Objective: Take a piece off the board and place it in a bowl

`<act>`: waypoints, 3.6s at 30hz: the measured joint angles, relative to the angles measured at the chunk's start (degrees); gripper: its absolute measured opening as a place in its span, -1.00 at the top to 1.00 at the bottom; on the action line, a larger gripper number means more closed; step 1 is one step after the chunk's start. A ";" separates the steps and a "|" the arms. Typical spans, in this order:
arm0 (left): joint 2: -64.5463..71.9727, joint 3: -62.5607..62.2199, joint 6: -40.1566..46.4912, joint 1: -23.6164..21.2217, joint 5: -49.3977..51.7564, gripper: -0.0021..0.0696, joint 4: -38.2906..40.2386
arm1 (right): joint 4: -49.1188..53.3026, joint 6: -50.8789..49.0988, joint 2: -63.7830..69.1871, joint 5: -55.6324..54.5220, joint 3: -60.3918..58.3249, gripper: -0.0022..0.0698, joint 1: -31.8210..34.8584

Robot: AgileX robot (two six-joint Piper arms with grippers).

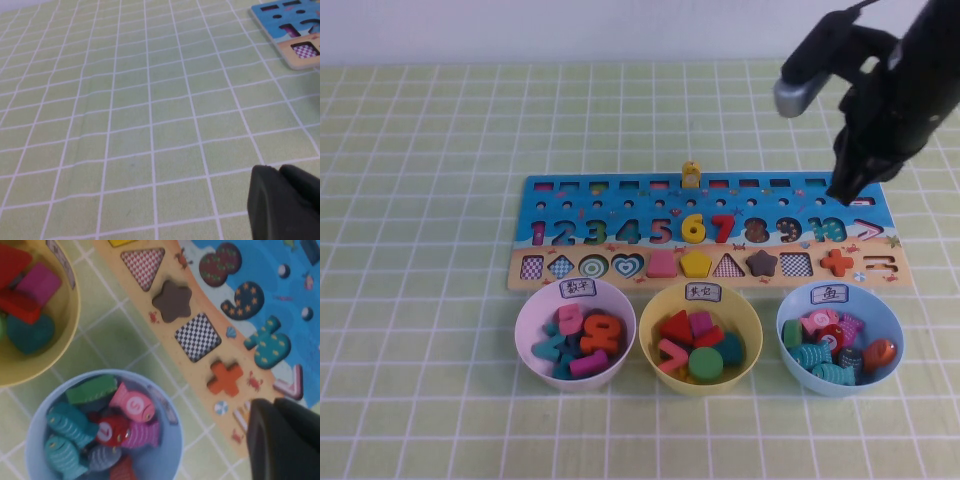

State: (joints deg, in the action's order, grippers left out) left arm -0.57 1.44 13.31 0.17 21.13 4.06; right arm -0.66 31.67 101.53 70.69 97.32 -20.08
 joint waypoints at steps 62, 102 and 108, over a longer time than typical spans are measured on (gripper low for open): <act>0.00 0.00 0.00 0.00 0.00 0.95 0.00 | -6.46 29.61 28.48 -18.27 13.71 -0.55 -4.14; 0.00 0.00 0.00 0.00 0.00 0.96 0.00 | -10.84 29.82 29.15 -16.00 13.93 0.72 -2.98; 0.00 0.00 0.00 0.00 0.00 0.96 0.00 | -10.84 29.58 29.15 -15.21 14.61 0.72 -2.98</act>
State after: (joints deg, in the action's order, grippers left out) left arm -0.57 1.44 13.31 0.17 21.13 4.06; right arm -11.49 61.24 130.67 55.47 111.93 -23.07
